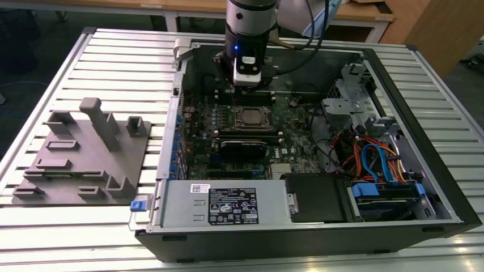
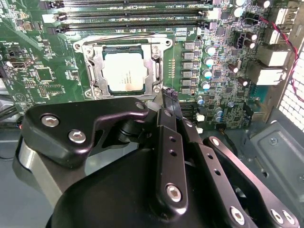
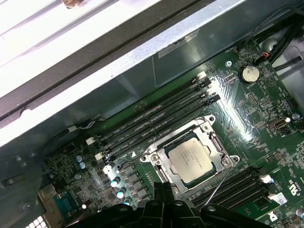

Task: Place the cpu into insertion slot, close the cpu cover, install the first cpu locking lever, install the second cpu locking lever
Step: 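Install the first cpu locking lever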

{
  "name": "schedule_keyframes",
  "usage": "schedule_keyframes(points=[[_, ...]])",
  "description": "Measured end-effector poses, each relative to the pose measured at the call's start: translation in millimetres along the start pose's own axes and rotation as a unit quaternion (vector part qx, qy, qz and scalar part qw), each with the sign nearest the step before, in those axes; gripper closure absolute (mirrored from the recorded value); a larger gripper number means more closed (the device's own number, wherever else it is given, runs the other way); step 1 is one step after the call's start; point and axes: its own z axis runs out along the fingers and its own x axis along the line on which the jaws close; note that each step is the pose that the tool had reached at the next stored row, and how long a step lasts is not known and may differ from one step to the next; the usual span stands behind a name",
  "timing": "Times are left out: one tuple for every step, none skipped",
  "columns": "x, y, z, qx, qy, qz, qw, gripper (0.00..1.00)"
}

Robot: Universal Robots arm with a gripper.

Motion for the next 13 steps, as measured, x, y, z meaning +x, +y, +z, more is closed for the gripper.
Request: schedule_keyframes(points=[[0.1,0.0,0.0,0.0,0.0,0.0,1.0,0.89],[0.1,-0.1,0.0,0.0,0.0,0.0,1.0,0.89],[0.1,-0.1,0.0,0.0,0.0,-0.001,1.0,0.89],[0.2,-0.1,0.0,0.0001,0.0,-0.001,1.0,0.89],[0.3,-0.2,0.0,0.0002,0.0001,-0.003,0.99999,0.89],[0.3,-0.2,-0.1,0.0004,0.0003,-0.008,0.99997,0.89],[0.3,-0.2,0.0,0.0008,0.0006,-0.015,0.99989,0.89],[0.3,-0.2,0.0,0.001,0.0008,-0.021,0.99979,0.89],[0.3,-0.3,0.0,0.001,0.0009,-0.022,0.99975,0.89],[0.3,-0.3,0.0,0.0011,0.0009,-0.023,0.99974,0.89],[0.3,-0.2,0.0,0.0011,0.0009,-0.023,0.99974,0.89],[0.3,-0.2,0.0,0.0011,0.0009,-0.023,0.99973,0.89],[0.3,-0.3,0.0,0.0011,0.0009,-0.023,0.99973,0.89]])
